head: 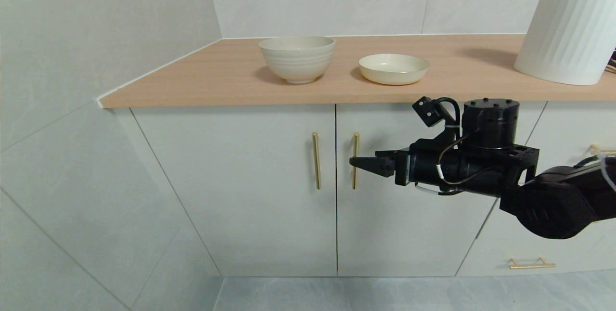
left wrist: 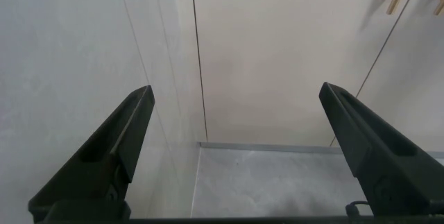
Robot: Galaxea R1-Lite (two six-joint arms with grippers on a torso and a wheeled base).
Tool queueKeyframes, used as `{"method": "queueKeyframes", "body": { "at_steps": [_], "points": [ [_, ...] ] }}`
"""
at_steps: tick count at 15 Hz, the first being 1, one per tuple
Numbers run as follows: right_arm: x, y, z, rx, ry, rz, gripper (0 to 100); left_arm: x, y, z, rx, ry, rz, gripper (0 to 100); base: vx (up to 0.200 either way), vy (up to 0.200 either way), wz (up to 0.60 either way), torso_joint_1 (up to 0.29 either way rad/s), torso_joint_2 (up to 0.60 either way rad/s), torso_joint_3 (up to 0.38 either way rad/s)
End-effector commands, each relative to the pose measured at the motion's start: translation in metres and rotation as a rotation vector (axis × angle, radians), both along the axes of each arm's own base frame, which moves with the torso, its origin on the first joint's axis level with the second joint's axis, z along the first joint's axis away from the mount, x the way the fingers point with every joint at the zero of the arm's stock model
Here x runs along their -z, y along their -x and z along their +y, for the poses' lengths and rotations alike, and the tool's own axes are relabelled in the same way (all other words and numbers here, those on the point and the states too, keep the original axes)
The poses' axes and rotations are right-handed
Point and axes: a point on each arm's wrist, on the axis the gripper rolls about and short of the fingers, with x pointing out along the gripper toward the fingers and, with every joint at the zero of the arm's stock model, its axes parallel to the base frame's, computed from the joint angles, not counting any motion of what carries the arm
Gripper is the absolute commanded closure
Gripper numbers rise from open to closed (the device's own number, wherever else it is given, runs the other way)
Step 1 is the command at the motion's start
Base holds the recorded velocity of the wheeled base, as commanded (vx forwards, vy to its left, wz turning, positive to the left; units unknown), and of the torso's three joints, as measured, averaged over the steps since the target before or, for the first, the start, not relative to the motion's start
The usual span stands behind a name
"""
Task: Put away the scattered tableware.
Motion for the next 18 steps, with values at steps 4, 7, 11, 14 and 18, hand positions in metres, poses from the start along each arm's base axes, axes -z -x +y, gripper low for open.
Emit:
{"method": "queueKeyframes", "body": {
  "at_steps": [4,7,11,14,18],
  "points": [
    [0.036,-0.031,0.018,0.05,-0.015,0.012,0,0.0,0.0,0.0,-0.001,0.0,0.0,0,0.0,0.0,0.0,0.0,0.0,0.0],
    [0.038,-0.036,0.024,0.069,-0.041,0.037,0,0.0,0.0,0.0,-0.001,0.0,0.0,0,0.0,0.0,0.0,0.0,0.0,0.0],
    [0.051,-0.037,0.041,0.066,-0.069,0.024,0,0.0,0.0,0.0,-0.001,0.0,0.0,0,0.0,0.0,0.0,0.0,0.0,0.0],
    [0.053,-0.033,0.046,0.054,-0.075,0.041,0,0.0,0.0,0.0,-0.001,0.0,0.0,0,0.0,0.0,0.0,0.0,0.0,0.0],
    [0.04,-0.011,0.049,0.002,-0.12,0.089,0,0.0,0.0,0.0,-0.001,0.0,0.0,0,0.0,0.0,0.0,0.0,0.0,0.0]
  ]
}}
